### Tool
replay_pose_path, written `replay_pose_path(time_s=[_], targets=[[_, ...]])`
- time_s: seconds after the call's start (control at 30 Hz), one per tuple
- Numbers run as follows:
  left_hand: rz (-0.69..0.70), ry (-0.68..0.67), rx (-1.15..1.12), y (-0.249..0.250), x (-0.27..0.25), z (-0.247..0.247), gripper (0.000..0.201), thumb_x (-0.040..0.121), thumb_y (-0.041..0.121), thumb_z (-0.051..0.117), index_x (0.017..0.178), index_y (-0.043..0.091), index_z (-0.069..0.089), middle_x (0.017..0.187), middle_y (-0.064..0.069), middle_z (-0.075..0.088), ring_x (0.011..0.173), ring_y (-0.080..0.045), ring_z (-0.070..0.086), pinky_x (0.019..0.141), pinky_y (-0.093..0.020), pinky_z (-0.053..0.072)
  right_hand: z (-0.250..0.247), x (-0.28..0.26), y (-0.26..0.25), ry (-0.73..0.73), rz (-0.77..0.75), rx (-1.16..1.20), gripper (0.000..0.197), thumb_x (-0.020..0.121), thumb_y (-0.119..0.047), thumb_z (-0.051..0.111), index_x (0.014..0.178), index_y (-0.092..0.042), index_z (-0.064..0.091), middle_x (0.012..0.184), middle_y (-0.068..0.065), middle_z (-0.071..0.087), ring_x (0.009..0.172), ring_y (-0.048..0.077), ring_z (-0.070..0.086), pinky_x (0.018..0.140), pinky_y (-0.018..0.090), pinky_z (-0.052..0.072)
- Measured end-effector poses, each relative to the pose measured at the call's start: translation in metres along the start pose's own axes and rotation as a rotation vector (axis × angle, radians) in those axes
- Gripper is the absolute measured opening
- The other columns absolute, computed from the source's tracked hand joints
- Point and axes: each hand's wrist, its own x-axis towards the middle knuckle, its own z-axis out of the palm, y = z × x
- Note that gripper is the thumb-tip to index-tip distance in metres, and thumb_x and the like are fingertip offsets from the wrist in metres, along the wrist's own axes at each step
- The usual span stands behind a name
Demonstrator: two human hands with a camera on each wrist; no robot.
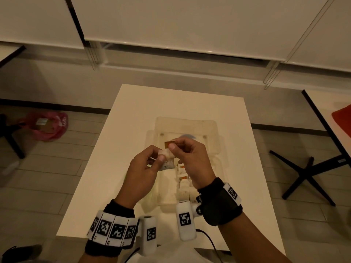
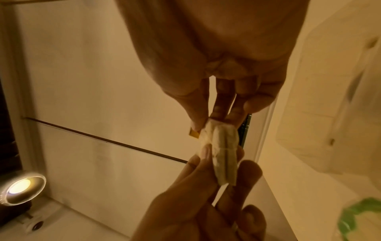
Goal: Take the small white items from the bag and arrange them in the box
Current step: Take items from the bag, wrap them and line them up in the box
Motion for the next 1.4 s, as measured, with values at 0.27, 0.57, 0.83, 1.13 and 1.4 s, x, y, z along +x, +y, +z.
replay_pose_path(time_s=[0.27,0.57,0.83,1.13,1.4], targets=[[0.01,0.079,-0.007,0.002,-0.003,0.004,0.014,0.093,0.01,0.068,0.089,0.024,0.07,0.079,0.007,0.071,0.072,-0.01,0.065,0.068,-0.023,0.052,0.006,-0.003,0.005,0.08,0.052,0.025,0.015,0.088,-0.015,0.073,0.099,-0.012,0.063,0.069,0.005,0.062,0.064,0.01,0.059,0.059,0.019,0.045],[0.018,0.1,-0.025,0.006,-0.002,0.003,0.006,0.095,0.025,0.067,0.094,0.025,0.073,0.085,0.007,0.074,0.082,-0.015,0.069,0.078,-0.047,0.057,-0.002,-0.013,0.003,-0.066,-0.102,-0.294,0.006,0.092,-0.03,0.069,0.095,-0.027,0.073,0.097,-0.01,0.066,0.078,0.005,0.063,0.069,0.02,0.048],[0.046,0.099,0.041,0.006,-0.001,-0.001,0.01,0.089,0.016,0.073,0.087,0.024,0.068,0.078,0.012,0.071,0.075,-0.008,0.067,0.068,-0.031,0.054,-0.011,-0.004,-0.001,-0.113,-0.259,-0.628,0.007,0.091,-0.026,0.067,0.09,-0.024,0.074,0.083,-0.005,0.062,0.075,0.009,0.057,0.069,0.028,0.047],[-0.189,0.003,-0.234,0.014,-0.002,-0.003,0.029,0.085,0.026,0.077,0.109,0.019,0.061,0.094,-0.006,0.076,0.087,-0.024,0.074,0.076,-0.057,0.055,-0.01,0.0,-0.009,-0.102,-0.253,-0.575,0.01,0.09,-0.026,0.069,0.08,-0.025,0.071,0.078,-0.003,0.064,0.07,0.012,0.054,0.07,0.036,0.05],[-0.151,-0.089,-0.219,0.016,-0.001,-0.005,0.026,0.083,0.005,0.078,0.105,0.01,0.066,0.091,-0.009,0.077,0.09,-0.028,0.074,0.094,-0.054,0.055,-0.01,0.006,-0.005,-0.111,-0.108,-0.388,0.015,0.089,-0.024,0.072,0.077,-0.014,0.073,0.069,-0.005,0.067,0.066,0.009,0.058,0.069,0.035,0.051]])
